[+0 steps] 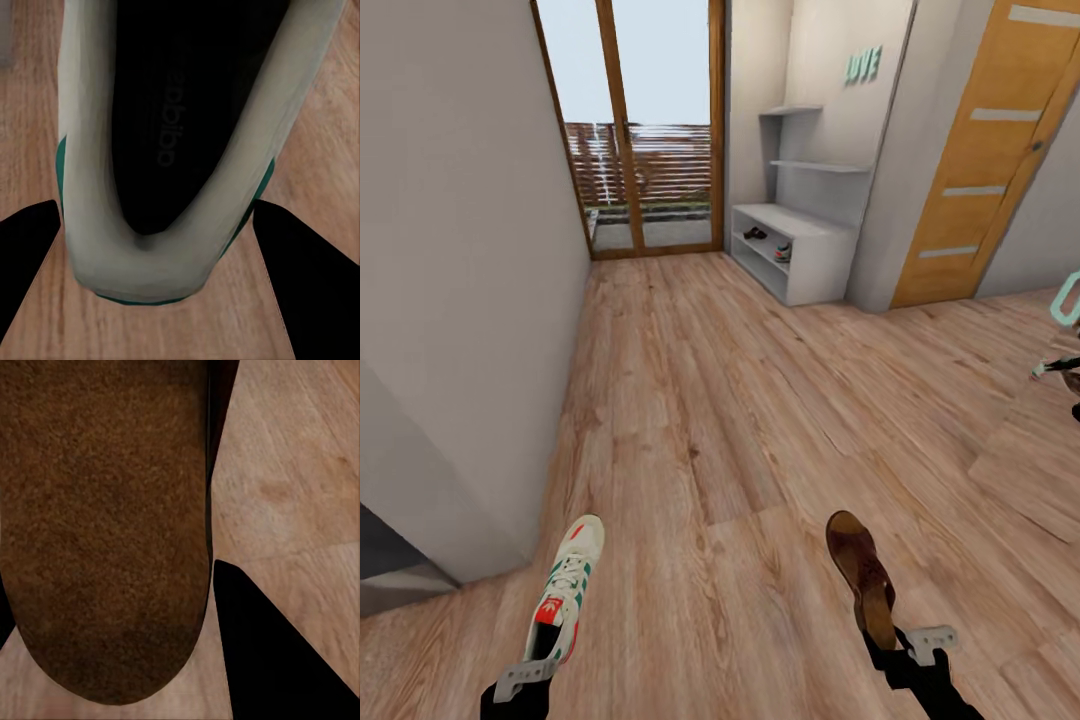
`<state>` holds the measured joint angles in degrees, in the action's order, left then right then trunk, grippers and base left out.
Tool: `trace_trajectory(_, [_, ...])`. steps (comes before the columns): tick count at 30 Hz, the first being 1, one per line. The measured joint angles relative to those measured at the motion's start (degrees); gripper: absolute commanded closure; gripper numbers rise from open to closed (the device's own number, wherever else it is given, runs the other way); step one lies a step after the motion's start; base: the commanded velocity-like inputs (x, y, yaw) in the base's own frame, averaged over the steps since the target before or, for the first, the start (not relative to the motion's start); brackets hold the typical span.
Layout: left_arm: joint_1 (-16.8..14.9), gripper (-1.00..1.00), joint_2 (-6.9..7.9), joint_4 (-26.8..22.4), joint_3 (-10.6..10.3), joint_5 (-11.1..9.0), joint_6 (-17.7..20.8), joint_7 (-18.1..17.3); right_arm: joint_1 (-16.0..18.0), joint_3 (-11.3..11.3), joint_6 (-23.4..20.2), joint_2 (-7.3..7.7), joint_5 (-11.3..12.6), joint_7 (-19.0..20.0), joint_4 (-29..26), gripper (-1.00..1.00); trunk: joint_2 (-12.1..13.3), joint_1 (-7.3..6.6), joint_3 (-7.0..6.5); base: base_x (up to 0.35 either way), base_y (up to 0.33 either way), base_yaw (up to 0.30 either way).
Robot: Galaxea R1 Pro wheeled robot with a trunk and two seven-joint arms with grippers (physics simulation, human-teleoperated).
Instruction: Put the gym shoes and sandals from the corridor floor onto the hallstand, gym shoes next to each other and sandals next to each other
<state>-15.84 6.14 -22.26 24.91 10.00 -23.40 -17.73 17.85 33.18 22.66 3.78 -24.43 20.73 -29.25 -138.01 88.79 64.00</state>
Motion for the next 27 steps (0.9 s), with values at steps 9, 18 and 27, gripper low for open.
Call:
trace_trajectory(9, [0.0, 1.00, 0.00, 0.0, 0.0, 0.0, 0.0, 0.0, 0.0, 0.1, 0.0, 0.14, -0.1, 0.1, -0.6, 1.00, 0.0, 0.00, -0.54, 0.339, -0.133, 0.219])
trace_trajectory(18, [0.0, 1.00, -0.03, 0.0, 0.0, 0.0, 0.0, 0.0, 0.0, 0.0, 0.0, 0.13, -0.1, 0.1, -0.6, 1.00, 0.0, 0.00, -1.00, 0.339, -0.123, 0.173])
trace_trajectory(27, [0.0, 1.00, 0.00, 0.0, 0.0, 0.0, 0.0, 0.0, 0.0, 0.0, 0.0, 0.13, -0.2, 0.1, -0.6, 1.00, 0.0, 0.00, -1.38, 0.339, -0.024, 0.123])
